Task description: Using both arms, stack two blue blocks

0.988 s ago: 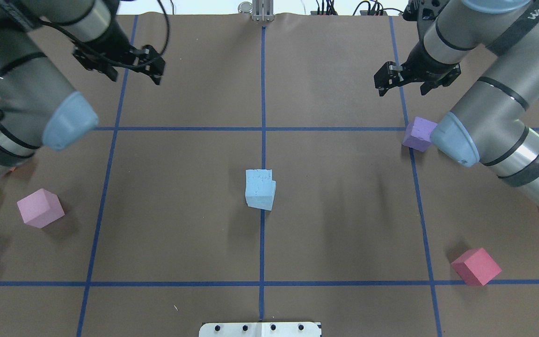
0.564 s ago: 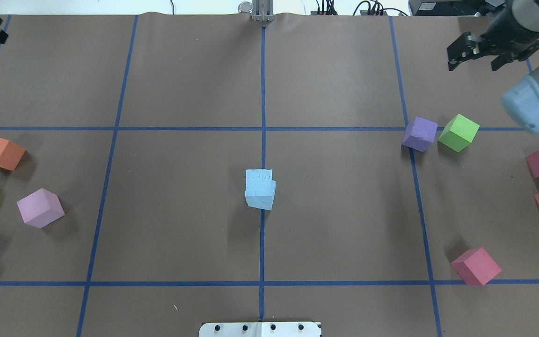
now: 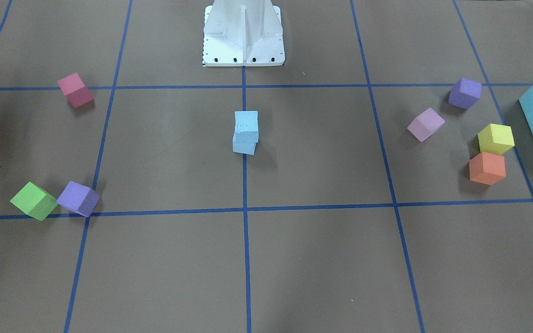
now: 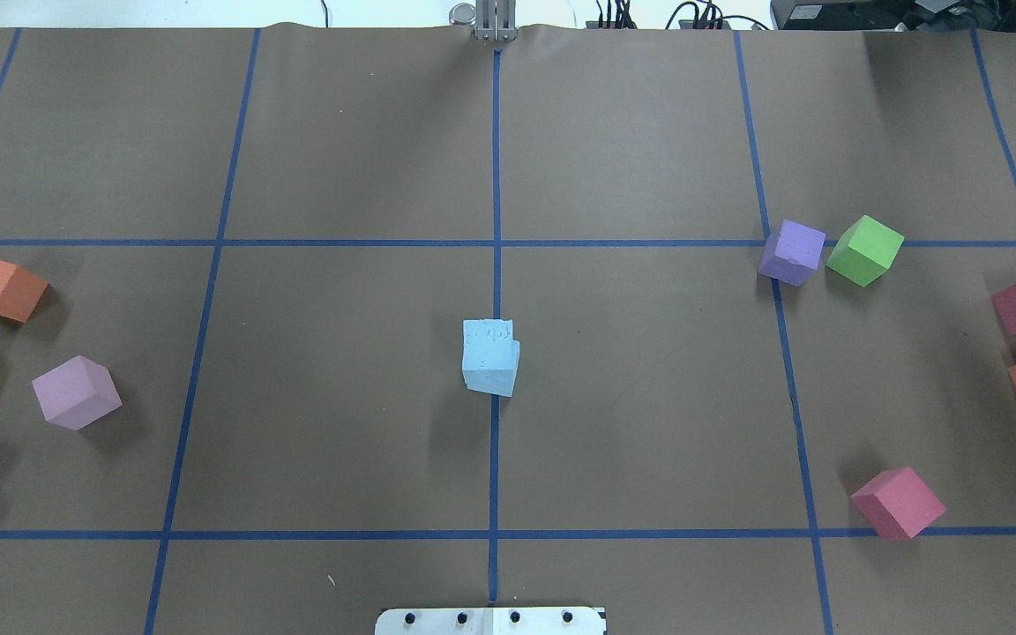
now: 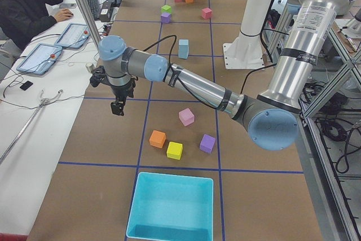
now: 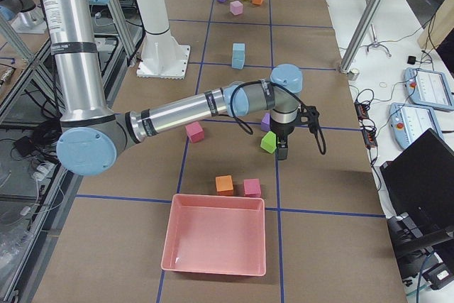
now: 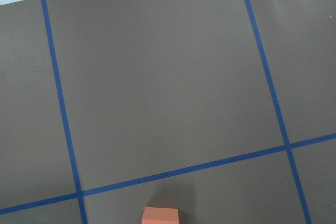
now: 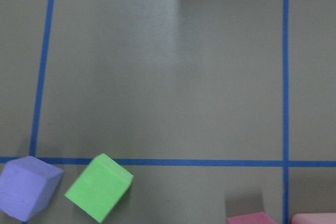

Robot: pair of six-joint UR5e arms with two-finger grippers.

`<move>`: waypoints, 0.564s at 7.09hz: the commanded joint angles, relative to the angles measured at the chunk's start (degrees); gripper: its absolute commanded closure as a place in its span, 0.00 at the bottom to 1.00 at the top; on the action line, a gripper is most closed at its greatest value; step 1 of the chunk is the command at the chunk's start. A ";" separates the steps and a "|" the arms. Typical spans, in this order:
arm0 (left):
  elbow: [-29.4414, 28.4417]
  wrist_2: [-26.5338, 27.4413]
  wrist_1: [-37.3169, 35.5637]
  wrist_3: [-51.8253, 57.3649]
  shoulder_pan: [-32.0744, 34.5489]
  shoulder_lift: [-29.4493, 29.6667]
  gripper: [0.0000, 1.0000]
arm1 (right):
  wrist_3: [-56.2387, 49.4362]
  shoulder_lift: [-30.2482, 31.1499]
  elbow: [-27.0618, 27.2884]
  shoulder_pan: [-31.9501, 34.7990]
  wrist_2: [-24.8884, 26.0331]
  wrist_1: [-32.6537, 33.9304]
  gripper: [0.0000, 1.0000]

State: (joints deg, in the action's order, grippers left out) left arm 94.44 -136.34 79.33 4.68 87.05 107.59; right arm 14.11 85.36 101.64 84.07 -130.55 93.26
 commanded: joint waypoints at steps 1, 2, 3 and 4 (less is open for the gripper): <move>-8.44 -0.06 0.47 8.74 3.21 -0.46 0.00 | -7.31 5.86 -0.38 5.13 -1.72 -0.01 0.00; -9.18 -0.06 0.48 9.64 4.35 -2.37 0.00 | -7.51 8.13 -0.39 5.75 -1.55 -0.10 0.00; -9.18 0.03 3.09 10.17 4.62 -4.13 0.00 | -7.52 9.54 -0.39 6.11 -1.55 -0.18 0.00; -9.27 0.11 3.46 10.26 5.49 -4.15 0.00 | -8.12 9.73 -0.47 6.11 -1.55 -0.18 0.00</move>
State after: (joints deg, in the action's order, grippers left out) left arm 85.51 -136.33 81.65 14.42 91.58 104.24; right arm 6.64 94.11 101.25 89.88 -132.09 93.11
